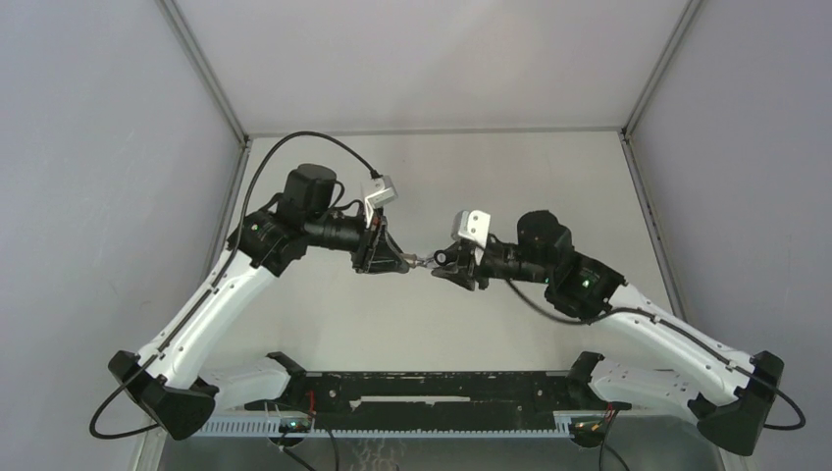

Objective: Install the water faucets

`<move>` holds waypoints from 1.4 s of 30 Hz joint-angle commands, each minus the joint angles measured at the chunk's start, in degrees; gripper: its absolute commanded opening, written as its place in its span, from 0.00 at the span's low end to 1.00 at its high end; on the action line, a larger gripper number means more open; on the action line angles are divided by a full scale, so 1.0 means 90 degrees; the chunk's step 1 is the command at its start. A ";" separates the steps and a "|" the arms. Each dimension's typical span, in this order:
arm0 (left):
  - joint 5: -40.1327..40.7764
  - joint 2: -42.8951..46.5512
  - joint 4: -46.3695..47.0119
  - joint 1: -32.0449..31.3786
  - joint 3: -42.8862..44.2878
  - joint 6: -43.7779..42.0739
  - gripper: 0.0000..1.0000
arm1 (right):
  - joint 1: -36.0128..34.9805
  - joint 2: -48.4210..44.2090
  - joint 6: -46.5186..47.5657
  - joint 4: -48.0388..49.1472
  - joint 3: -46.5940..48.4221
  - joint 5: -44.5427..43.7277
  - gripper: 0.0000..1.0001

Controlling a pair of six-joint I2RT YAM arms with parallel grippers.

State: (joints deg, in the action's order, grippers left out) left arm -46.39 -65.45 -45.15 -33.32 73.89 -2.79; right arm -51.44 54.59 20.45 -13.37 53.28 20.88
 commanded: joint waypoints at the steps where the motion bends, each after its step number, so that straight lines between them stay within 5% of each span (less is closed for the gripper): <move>1: -0.0257 0.0240 0.0271 -0.0218 0.0005 -0.0379 0.00 | 0.0704 0.0264 -0.2451 0.0641 0.0603 0.2847 0.20; 7: -0.0241 0.0587 0.0650 -0.0389 -0.0359 -0.0638 0.00 | 0.1561 0.1461 -0.5448 0.1348 0.1124 0.5379 0.19; 12: -0.0082 0.0852 0.0862 -0.0471 -0.0572 -0.0770 0.00 | 0.1847 0.2321 -0.8005 0.2666 0.1099 0.5893 0.20; 15: 0.0017 0.1023 0.1040 -0.0497 -0.0699 -0.0753 0.00 | 0.1988 0.2491 -0.8357 0.2566 0.1086 0.5837 0.56; 18: 0.0208 0.1148 0.1263 -0.0492 -0.0806 -0.0542 0.00 | 0.2349 0.2215 -0.7692 0.1626 0.1083 0.5267 0.95; 19: 0.0220 0.1165 0.1327 -0.0491 -0.0829 -0.0484 0.00 | 0.2474 0.2069 -0.7497 0.1321 0.1087 0.5087 0.99; 24: 0.0313 0.1006 0.1310 -0.0483 -0.0566 -0.0078 0.00 | 0.3095 0.1234 -0.5772 -0.0895 0.1427 0.3647 1.00; 27: 0.0328 0.0706 0.1184 -0.0485 -0.0084 0.0529 0.00 | 0.3093 0.0662 -0.4486 -0.1981 0.1765 0.1860 1.00; 29: 0.0348 0.0436 0.0907 -0.0472 0.0242 0.0821 0.00 | 0.2620 0.0061 -0.3401 -0.1898 0.1649 0.0620 1.00; 34: 0.0256 -0.0055 0.0735 -0.0328 0.0719 0.1715 0.00 | -0.0177 -0.1324 -0.0470 -0.0393 0.0428 -0.2896 1.00; 42: -0.0061 -0.0208 0.1279 -0.0205 0.0755 0.2642 0.00 | -0.2553 -0.0929 0.2460 0.0988 -0.0249 -0.5271 0.94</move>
State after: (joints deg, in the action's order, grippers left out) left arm -43.20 -67.53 -39.11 -35.66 76.64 15.07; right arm -67.61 42.94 23.86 -14.11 55.00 -10.28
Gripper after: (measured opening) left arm 0.289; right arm 0.970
